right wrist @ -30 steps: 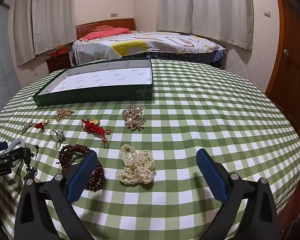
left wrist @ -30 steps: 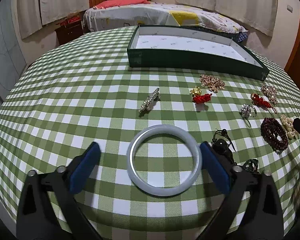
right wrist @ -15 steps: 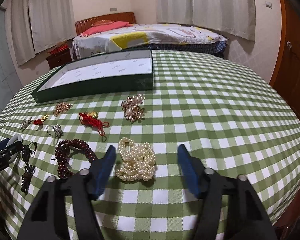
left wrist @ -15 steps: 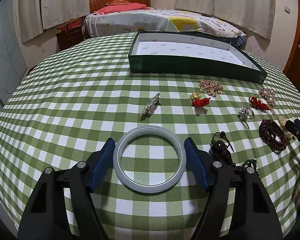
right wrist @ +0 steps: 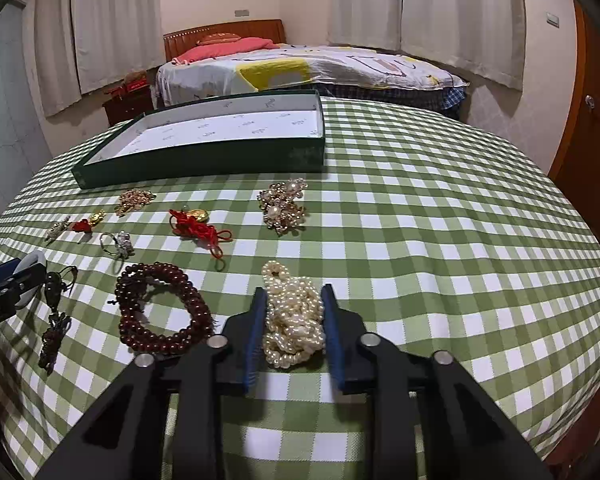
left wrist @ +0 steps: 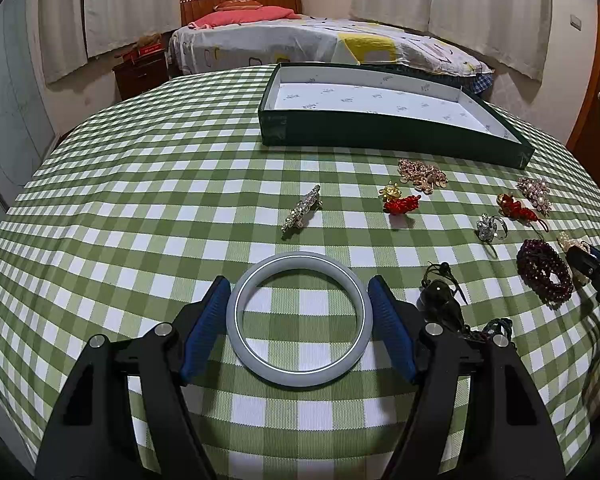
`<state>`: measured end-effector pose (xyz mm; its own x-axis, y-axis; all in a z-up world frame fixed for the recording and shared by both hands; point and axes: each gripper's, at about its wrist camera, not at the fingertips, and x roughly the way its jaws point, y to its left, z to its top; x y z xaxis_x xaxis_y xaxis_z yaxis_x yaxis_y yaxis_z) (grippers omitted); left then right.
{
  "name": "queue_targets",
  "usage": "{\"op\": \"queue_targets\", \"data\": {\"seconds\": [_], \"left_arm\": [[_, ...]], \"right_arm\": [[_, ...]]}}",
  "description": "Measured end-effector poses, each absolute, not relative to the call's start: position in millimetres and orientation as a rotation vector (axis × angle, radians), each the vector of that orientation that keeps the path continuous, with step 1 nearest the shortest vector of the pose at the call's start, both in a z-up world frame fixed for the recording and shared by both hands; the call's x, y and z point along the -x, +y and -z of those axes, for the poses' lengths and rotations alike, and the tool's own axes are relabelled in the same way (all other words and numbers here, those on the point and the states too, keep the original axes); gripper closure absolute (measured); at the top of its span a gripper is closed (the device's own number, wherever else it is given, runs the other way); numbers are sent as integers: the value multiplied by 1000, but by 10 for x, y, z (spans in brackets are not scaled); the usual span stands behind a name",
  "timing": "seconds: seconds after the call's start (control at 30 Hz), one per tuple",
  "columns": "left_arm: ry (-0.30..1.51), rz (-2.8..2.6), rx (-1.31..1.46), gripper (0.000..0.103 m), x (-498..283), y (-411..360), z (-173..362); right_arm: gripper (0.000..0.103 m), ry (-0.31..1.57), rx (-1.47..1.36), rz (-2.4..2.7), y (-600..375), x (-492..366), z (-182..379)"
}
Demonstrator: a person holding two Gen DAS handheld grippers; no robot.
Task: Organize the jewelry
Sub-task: 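Close the left tool on the jade bangle while the right tool grasps the pearl necklace, then carry the bangle with the left tool while the right tool carries pearls into the box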
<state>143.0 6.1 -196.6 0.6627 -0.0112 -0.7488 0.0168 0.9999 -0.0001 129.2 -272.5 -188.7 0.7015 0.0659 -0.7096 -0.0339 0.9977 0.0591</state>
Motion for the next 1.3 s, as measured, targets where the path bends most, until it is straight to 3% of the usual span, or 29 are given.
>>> {"op": "queue_targets", "data": {"seconds": [0.83, 1.3], "left_arm": [[769, 25, 21, 34, -1404, 26, 1646], [651, 87, 7, 34, -2172, -247, 1093]], "right_arm": [[82, 735, -118, -88, -2757, -1324, 1628], [82, 585, -111, -144, -2631, -2047, 1046]]}}
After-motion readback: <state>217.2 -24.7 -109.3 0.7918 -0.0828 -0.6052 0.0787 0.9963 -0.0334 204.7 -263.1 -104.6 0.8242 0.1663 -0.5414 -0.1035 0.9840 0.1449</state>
